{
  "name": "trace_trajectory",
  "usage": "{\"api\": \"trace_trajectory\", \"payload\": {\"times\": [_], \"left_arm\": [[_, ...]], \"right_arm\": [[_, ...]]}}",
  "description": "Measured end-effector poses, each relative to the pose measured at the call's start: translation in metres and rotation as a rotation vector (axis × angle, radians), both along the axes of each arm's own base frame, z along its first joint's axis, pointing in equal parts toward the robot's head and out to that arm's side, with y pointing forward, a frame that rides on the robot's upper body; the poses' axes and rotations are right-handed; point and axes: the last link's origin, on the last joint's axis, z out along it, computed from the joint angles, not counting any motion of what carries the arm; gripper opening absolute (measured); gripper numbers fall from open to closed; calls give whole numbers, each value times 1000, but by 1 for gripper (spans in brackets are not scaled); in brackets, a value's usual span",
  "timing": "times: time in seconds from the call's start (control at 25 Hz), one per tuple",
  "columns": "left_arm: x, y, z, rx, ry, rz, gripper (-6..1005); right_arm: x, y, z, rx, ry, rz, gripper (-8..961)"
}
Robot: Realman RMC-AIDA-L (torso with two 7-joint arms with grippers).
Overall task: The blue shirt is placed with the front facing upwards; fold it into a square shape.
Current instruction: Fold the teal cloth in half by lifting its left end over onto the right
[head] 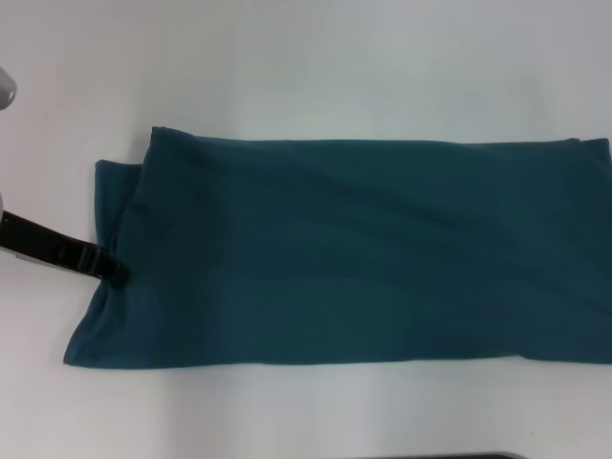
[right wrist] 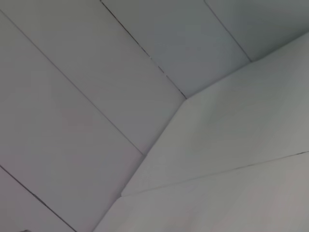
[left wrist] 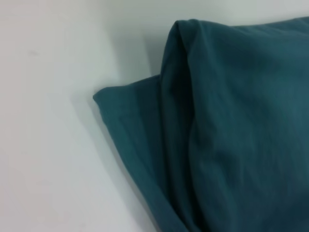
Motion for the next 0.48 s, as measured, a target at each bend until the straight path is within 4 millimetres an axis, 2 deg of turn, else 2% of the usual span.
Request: {"api": "trace_trajectory", "payload": {"times": [0.16,0.4,0.48], "left_arm": [[1,1,0,2,3,-2,167],[0,1,0,-1,3,-2,81],[0,1,0,0,3,-2,81]], "right_arm": [[0,0,1,-2,1,0,919],[0,0,1,-3,1,2,919],[-1,0,1,-3,1,2,919]]}}
